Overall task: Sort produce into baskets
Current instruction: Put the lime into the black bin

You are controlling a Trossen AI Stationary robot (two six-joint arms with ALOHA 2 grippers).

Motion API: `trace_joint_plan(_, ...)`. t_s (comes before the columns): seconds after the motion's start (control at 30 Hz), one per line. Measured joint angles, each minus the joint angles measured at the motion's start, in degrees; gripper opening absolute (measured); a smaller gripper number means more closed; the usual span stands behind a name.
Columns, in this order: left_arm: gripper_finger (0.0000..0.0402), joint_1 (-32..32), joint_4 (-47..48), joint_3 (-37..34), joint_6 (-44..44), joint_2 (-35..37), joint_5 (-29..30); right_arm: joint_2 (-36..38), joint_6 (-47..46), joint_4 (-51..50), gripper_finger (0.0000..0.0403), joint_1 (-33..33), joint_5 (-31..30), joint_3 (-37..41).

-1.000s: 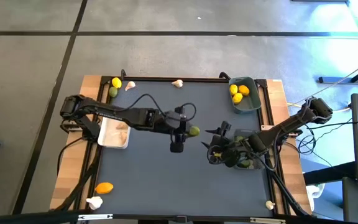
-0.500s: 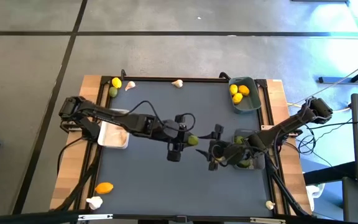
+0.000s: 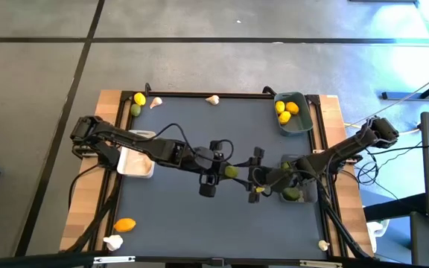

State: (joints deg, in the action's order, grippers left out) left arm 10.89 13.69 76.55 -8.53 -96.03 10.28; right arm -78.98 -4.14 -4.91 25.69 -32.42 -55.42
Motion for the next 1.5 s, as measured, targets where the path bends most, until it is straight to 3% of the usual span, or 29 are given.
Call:
trace_joint_plan(0.27,0.0164,0.0,0.1,0.0,-0.1,0.0,0.1,0.0,1.5,0.2,0.0127,0.0,1.0,0.0)
trace_joint_plan(0.5,0.0170,0.0,0.1,0.0,0.3,0.0,0.0,0.0,1.6,0.3,0.0126,0.0,1.1,0.0)
trace_joint_plan(0.8,0.0252,1.2,0.8,0.0,1.0,0.2,-0.3,0.0,1.8,0.6,0.0126,0.0,1.5,0.0)
trace_joint_plan(0.97,0.0265,2.0,3.8,0.0,2.5,2.8,-0.1,0.0,1.7,-0.2,0.0126,0.2,1.5,0.0)
trace_joint_plan(1.27,0.0266,4.6,16.9,0.0,8.9,9.3,0.4,2.7,-5.6,-12.1,0.0127,0.2,4.8,0.0)
trace_joint_plan(1.5,0.0267,6.4,24.3,-0.2,14.6,10.4,0.4,7.6,-20.2,-27.1,0.0127,0.2,11.3,0.0)
